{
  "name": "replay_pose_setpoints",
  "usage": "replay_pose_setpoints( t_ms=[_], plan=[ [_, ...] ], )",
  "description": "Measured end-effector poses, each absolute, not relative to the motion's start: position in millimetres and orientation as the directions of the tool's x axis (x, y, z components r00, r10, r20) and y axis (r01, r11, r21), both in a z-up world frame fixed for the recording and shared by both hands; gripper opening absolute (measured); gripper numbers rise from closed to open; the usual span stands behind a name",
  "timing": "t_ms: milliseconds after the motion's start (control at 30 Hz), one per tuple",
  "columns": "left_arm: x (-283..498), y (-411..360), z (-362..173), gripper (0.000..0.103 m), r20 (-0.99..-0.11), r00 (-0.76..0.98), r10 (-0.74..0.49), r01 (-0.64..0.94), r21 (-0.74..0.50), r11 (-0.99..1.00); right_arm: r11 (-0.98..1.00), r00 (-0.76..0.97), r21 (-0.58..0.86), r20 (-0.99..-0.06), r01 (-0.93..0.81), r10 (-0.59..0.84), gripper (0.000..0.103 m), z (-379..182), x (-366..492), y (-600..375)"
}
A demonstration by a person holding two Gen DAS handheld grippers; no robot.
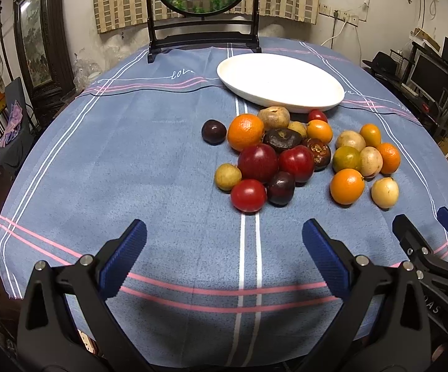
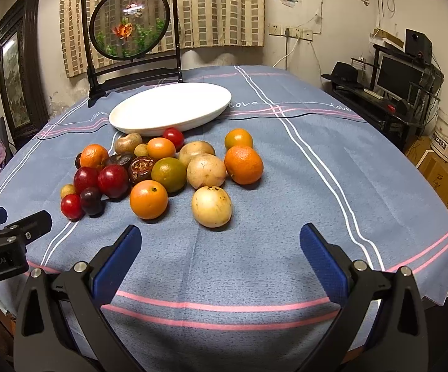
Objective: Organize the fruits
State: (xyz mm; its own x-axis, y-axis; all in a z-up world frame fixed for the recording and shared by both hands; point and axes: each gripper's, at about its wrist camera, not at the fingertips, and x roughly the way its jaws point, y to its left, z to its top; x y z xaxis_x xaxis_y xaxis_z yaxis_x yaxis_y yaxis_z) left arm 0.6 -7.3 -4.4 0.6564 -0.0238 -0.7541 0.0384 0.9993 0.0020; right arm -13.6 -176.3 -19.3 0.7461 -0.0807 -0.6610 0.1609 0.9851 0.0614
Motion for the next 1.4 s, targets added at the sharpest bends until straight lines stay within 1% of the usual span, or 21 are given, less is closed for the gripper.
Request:
replay_pose_setpoints(
  t_ms=[100,1400],
  plan=[
    [0.8,-7.8,-6.3,0.101,-0.758,0.652,-0.026,0.041,0.001,0.999,0.987,0.745,0.075,-0.664,0.140,-0.055,0.102,-19.3,-12.5,-175.4],
    [4.6,-5.8,-12.2,0.101,-0.773,0.634,-0.024,0.036,-0.002,0.999,0.990,0.734,0.060,-0.677,0.128,-0.053,0.102,-25.2,-7.2,-170.2]
  ],
)
